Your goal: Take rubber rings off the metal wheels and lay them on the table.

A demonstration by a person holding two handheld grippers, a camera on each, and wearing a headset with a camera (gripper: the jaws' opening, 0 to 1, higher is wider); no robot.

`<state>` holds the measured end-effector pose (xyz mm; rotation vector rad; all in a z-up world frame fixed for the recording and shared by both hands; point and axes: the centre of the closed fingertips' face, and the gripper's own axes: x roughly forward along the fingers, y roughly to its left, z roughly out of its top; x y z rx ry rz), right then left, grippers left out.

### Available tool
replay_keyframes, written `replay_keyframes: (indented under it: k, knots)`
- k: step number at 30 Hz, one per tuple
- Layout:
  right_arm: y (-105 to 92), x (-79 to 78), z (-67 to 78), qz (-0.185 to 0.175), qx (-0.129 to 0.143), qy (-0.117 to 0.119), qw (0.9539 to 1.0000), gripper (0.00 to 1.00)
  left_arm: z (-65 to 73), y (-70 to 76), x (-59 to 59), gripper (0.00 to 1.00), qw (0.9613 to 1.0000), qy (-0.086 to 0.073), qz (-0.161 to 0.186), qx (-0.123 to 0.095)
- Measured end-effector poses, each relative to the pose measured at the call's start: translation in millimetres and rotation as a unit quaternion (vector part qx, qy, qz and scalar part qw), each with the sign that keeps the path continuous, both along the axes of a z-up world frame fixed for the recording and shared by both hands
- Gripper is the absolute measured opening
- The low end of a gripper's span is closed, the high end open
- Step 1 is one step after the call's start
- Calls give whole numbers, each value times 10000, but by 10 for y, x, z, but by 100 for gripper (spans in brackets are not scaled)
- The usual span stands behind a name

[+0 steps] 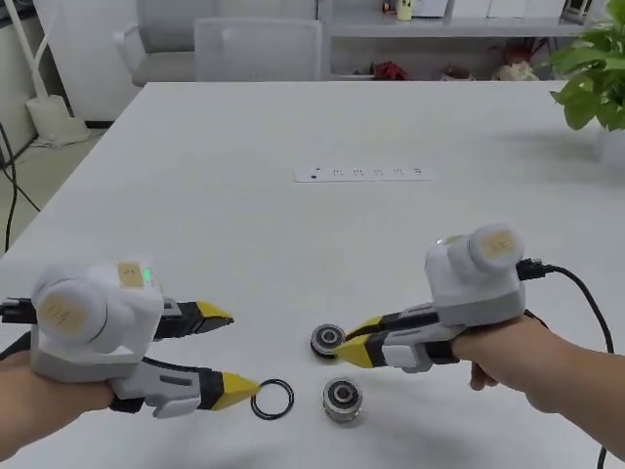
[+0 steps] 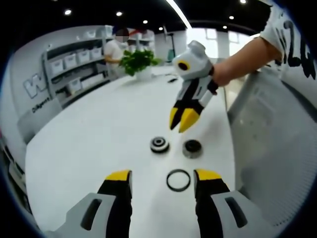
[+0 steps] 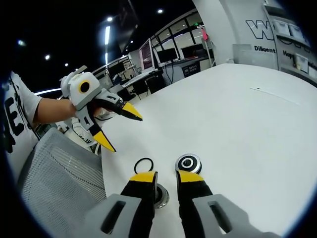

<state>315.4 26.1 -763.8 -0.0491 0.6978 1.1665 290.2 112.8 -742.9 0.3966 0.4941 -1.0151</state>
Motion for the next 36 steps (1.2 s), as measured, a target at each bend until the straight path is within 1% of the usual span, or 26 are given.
replay_keyframes:
  k: [6,10,15,27,30,36]
  knots:
    - [-64,65,-6,-40,-58,-81,9999,15,-24,-22,58,51,10000,29,-30,38]
    - [-105,102,-43,-41,-135,-170,9998,17,-47,-27,113,51,10000,61,-17,40]
    - [-130,131,-90,-21,-211,-238,9995,18,-73,-60,148,50,9999,85,-42,59]
    - [-132,176,-174,61,-338,-394,9986,23,-131,-148,229,50,9999,140,-80,18]
    - [-131,189,-191,67,-354,-411,9985,24,-151,-158,261,50,9998,153,-92,18]
    - [-122,196,-217,71,-357,-417,9985,24,-162,-215,287,50,9998,182,-109,-20]
